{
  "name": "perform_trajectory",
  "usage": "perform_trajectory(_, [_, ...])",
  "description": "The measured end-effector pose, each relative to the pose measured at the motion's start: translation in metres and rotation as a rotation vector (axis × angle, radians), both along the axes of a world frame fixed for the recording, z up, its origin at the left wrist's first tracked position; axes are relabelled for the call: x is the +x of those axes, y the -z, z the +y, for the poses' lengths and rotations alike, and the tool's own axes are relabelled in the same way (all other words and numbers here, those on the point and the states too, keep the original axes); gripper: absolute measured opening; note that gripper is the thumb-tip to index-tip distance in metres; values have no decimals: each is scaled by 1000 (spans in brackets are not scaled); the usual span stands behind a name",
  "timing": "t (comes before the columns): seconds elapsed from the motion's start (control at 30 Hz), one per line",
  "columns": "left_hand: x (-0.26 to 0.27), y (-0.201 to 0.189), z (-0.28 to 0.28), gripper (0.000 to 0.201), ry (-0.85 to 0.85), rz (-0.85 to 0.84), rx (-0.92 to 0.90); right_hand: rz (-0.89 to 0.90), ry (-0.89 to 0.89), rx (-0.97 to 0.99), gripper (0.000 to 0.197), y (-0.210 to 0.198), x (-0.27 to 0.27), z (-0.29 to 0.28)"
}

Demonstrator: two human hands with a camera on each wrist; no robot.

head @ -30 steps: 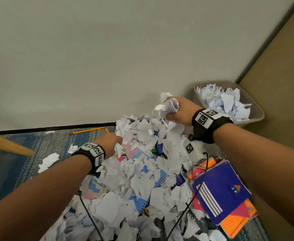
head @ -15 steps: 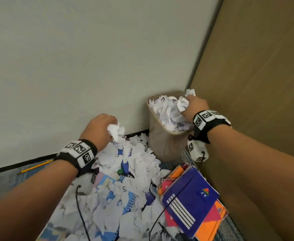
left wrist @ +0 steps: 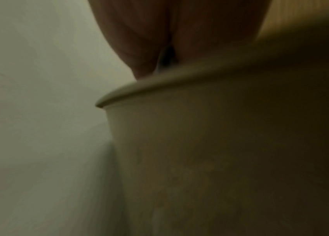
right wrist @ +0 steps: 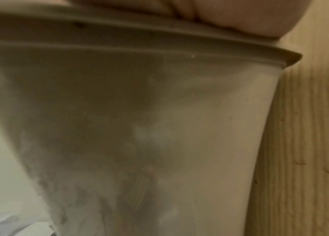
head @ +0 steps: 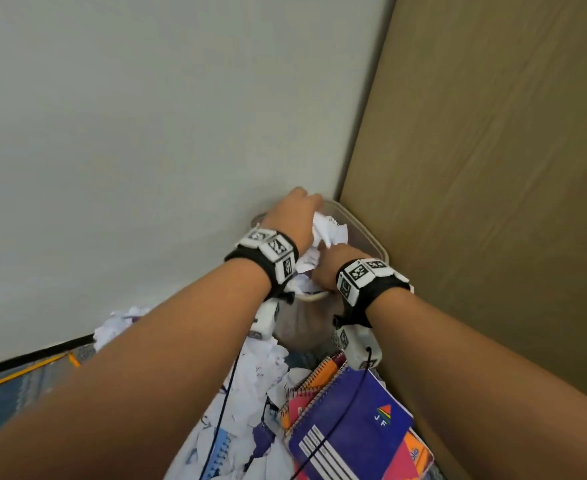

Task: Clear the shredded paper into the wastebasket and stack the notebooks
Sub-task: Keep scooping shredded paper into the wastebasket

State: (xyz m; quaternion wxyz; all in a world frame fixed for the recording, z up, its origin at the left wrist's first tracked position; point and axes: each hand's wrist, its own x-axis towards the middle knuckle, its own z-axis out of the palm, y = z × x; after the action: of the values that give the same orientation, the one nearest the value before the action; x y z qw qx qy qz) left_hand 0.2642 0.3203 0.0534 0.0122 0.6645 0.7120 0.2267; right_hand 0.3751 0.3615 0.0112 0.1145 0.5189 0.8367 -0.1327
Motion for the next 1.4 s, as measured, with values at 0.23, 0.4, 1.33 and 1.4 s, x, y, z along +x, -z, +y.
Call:
perform_trajectory(0.23, [1, 47, 2, 8, 106, 362, -548, 21, 16, 85, 46, 8, -2, -6])
perform_trajectory(0.4, [3, 35, 11, 48, 113, 247, -461, 35, 120, 43, 70, 2, 7, -2])
perform_trajectory(1.33, [-95, 4, -102, 12, -155, -114, 127, 479, -73, 243, 12, -100, -52, -54])
perform_trajectory(1.4, [-119, 31, -136, 12, -237, -129, 53, 451, -112, 234, 16, -93, -72, -73])
